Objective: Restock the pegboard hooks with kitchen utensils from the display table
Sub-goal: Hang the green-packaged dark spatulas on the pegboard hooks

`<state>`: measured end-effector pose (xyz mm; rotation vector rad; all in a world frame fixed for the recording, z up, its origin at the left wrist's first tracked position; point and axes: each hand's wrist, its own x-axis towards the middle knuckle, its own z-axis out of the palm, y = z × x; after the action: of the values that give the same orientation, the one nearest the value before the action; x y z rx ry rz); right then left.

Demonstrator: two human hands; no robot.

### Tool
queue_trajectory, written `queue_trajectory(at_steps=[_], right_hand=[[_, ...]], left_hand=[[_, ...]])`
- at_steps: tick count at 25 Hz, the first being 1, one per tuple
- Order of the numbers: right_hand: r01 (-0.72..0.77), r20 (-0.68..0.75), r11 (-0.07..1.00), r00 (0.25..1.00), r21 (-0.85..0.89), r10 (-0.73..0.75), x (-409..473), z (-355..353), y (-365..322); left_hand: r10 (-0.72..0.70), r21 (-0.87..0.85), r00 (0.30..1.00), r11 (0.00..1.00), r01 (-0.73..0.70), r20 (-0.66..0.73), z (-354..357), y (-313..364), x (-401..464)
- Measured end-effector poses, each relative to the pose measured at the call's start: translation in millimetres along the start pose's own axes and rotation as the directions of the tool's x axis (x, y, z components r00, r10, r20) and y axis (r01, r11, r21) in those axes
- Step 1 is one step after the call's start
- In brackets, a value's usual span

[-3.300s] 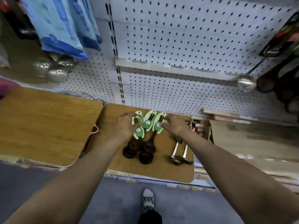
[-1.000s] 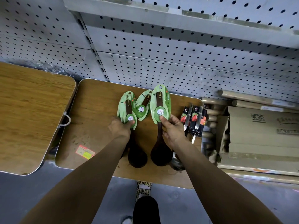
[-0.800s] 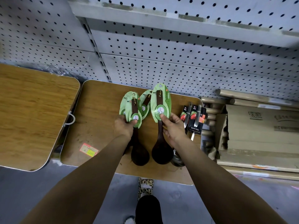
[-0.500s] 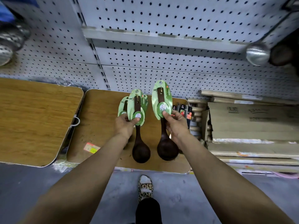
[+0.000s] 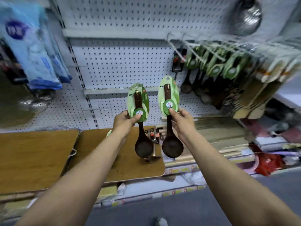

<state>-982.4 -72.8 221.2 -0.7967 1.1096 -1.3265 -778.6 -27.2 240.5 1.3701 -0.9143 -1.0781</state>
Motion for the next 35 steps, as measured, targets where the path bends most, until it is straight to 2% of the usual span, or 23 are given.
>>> queue_trajectory(at_steps=[5, 9, 17, 21, 35], right_hand=[[0.138, -0.031, 0.99, 0.99, 0.036, -0.137, -18, -53, -65], [0.191, -0.084, 0.981, 0.979, 0.03, -0.188, -4, -102, -104], [0.19, -0.116, 0.981, 0.974, -0.045, -0.194, 58, -187, -142], [0.179, -0.067, 0.982, 0.981, -0.053, -0.183, 82, -215, -159], [0.126, 0.022, 0.989, 0.992, -0.076, -0.125, 143, -219, -173]], left_hand=[[0.105, 0.021, 0.99, 0.994, -0.107, 0.095, 53, 42, -28], [0.114, -0.012, 0.98, 0.994, -0.113, 0.163, 112, 58, -36], [0.133, -0.01, 0.974, 0.991, -0.133, 0.184, 221, 64, -31], [0.128, -0.028, 0.98, 0.992, -0.125, 0.151, 257, 63, -29], [0.104, 0.043, 0.991, 0.993, -0.108, 0.083, 285, 58, -12]])
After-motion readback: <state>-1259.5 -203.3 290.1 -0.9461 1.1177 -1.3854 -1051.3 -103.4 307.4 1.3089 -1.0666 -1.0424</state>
